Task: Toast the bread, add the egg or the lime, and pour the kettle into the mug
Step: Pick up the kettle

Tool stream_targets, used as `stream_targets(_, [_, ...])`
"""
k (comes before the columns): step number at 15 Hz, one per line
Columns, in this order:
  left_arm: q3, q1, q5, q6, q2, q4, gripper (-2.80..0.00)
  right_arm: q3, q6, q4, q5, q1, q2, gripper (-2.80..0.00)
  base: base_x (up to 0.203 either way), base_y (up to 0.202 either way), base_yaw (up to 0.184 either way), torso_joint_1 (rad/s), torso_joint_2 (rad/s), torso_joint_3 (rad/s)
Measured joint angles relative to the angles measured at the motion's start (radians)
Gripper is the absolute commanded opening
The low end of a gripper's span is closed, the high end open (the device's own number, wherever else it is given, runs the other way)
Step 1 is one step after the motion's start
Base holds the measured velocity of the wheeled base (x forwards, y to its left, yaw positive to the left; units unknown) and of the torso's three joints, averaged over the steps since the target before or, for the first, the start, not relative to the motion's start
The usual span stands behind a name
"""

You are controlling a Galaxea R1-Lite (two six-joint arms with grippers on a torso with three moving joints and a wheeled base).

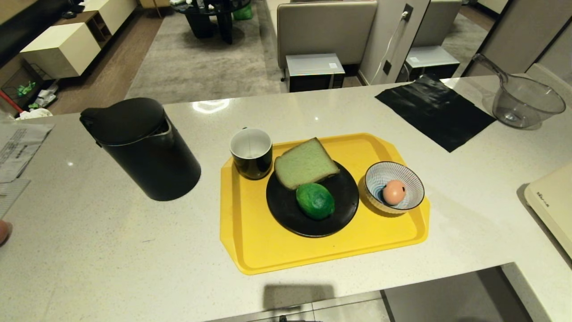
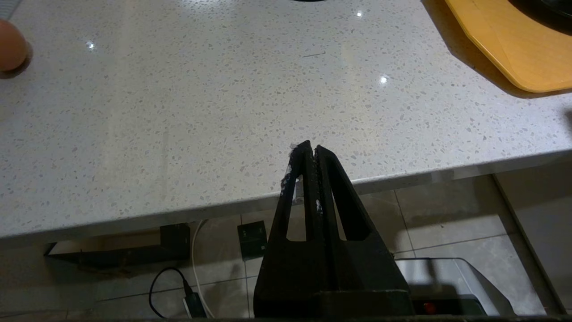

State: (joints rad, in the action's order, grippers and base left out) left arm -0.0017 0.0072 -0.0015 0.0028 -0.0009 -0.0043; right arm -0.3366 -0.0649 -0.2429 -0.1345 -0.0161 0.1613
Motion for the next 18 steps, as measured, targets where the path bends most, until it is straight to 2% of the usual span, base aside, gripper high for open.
stream_targets(4, [0.000, 0.000, 0.000, 0.001, 0.000, 0.000, -2.80, 0.160, -0.068, 0.106, 0.005, 0.007, -0.095, -2.80, 0.000, 0.000, 0.000, 0.000, 0.00, 0.000])
stream_targets(9, [0.000, 0.000, 0.000, 0.000, 0.000, 0.000, -2.80, 0.315, -0.096, 0.333, 0.084, 0.008, -0.153, -2.80, 0.000, 0.000, 0.000, 0.000, 0.00, 0.000])
stream_targets(11, [0.000, 0.000, 0.000, 0.000, 0.000, 0.000, -2.80, 0.331, -0.073, 0.363, 0.146, 0.008, -0.160, -2.80, 0.000, 0.000, 0.000, 0.000, 0.00, 0.000])
stream_targets(15, [0.000, 0.000, 0.000, 0.001, 0.000, 0.000, -2.80, 0.336, 0.029, 0.315, 0.147, 0.007, -0.162, -2.80, 0.000, 0.000, 0.000, 0.000, 0.00, 0.000])
stream_targets(18, [0.000, 0.000, 0.000, 0.000, 0.000, 0.000, -2.80, 0.337, 0.046, 0.315, 0.140, 0.007, -0.162, -2.80, 0.000, 0.000, 0.000, 0.000, 0.00, 0.000])
